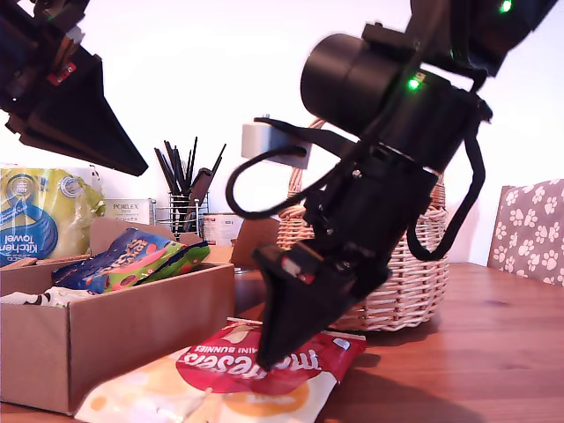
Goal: Move the bags of Easter eggs from the cardboard box on the left into the woven basket on the right side.
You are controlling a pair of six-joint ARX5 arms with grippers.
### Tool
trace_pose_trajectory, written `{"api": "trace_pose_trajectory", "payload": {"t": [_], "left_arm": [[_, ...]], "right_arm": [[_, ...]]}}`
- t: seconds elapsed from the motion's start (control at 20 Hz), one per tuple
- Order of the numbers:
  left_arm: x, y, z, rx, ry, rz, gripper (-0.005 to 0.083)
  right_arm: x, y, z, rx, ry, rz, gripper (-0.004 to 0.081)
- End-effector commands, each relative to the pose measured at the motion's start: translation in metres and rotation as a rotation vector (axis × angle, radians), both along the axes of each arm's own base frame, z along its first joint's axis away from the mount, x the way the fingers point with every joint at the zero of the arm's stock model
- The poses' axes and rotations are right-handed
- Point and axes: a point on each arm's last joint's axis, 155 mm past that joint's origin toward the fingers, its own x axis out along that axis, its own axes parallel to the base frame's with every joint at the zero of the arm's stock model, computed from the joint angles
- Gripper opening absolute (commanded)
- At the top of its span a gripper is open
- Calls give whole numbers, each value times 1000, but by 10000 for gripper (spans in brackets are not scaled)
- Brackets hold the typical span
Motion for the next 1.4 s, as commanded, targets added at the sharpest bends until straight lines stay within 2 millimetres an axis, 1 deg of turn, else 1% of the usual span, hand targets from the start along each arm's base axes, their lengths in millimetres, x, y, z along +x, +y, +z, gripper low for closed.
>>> {"api": "trace_pose_trajectory", "payload": {"t": [0.0,0.35,0.5,0.55,0.6,0.65,0.75,0.8,0.85,0.9,1.0,1.15,1.25,1.35], "left_arm": [[-2,-1,-5,-2,18,-6,-22],[-5,-2,-6,-5,31,-15,-22],[-5,-2,-6,-5,32,-15,-22],[-5,-2,-6,-5,32,-15,-22],[-5,-2,-6,-5,32,-15,-22],[-5,-2,-6,-5,32,-15,-22],[-5,-2,-6,-5,31,-15,-22],[-5,-2,-6,-5,32,-15,-22],[-5,-2,-6,-5,32,-15,-22],[-5,-2,-6,-5,32,-15,-22],[-5,-2,-6,-5,32,-15,-22],[-5,-2,-6,-5,32,-15,-22],[-5,-2,-6,-5,32,-15,-22],[-5,-2,-6,-5,31,-15,-22]], "right_arm": [[-13,2,-14,3,75,6,731],[-31,-5,-45,-73,162,9,731],[-40,-6,-49,-97,182,25,721],[-43,-7,-50,-112,184,27,696],[-47,-8,-51,-122,193,34,636],[-50,-8,-52,-128,198,38,548],[-56,-10,-53,-144,213,48,306],[-59,-11,-54,-153,221,52,199],[-61,-12,-54,-157,225,53,147],[-62,-13,-54,-161,229,53,133],[-62,-13,-54,-162,230,51,133],[-61,-12,-45,-147,219,52,123],[-59,-9,-30,-117,202,38,121],[-55,-5,-8,-71,166,29,120]]}}
